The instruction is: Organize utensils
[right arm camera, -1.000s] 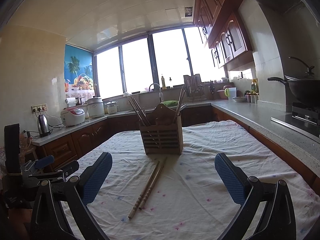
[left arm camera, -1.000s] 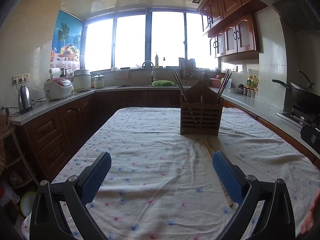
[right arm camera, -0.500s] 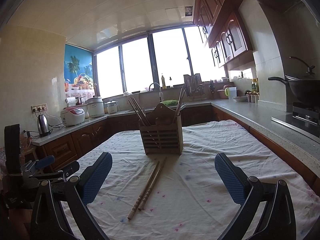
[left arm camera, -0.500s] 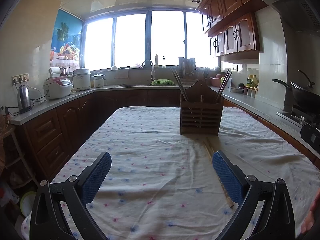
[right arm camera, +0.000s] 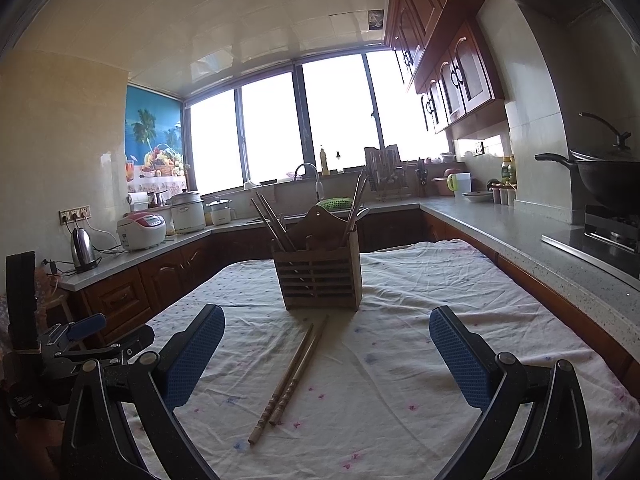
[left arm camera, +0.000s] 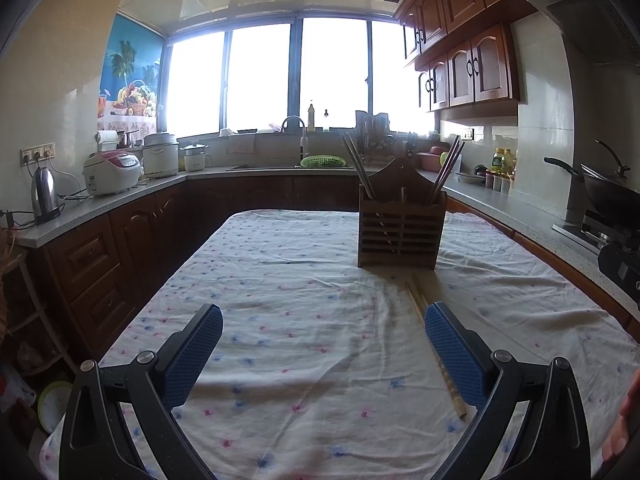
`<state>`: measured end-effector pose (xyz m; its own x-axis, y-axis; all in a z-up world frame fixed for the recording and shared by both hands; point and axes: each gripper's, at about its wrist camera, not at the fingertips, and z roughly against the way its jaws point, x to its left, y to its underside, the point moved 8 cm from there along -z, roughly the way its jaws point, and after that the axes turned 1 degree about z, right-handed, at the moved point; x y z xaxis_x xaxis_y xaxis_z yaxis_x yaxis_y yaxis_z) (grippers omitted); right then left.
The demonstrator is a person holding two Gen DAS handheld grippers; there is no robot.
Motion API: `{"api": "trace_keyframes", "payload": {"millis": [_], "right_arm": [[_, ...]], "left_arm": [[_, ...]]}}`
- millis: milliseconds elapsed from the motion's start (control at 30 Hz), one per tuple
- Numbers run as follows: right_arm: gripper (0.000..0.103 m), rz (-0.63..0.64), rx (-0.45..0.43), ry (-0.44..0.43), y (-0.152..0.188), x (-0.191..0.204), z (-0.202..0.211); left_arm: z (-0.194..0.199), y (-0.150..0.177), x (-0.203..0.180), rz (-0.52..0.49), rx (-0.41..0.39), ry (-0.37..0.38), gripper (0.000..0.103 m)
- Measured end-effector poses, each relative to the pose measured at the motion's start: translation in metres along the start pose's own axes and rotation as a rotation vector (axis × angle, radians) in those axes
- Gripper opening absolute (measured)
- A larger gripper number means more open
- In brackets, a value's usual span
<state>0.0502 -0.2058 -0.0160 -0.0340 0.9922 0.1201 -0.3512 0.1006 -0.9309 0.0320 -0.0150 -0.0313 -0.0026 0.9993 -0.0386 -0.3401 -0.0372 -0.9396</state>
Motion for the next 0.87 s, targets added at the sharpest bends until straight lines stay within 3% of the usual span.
{"api": "trace_keyframes", "payload": {"millis": [867], "right_arm": [[0.103,-0.006,0.047,0.011,0.002,-0.01,-0.017]], "left_arm": [[-0.007,-0.007,-0.008,0.016,0.024,0.017,0.102]]}}
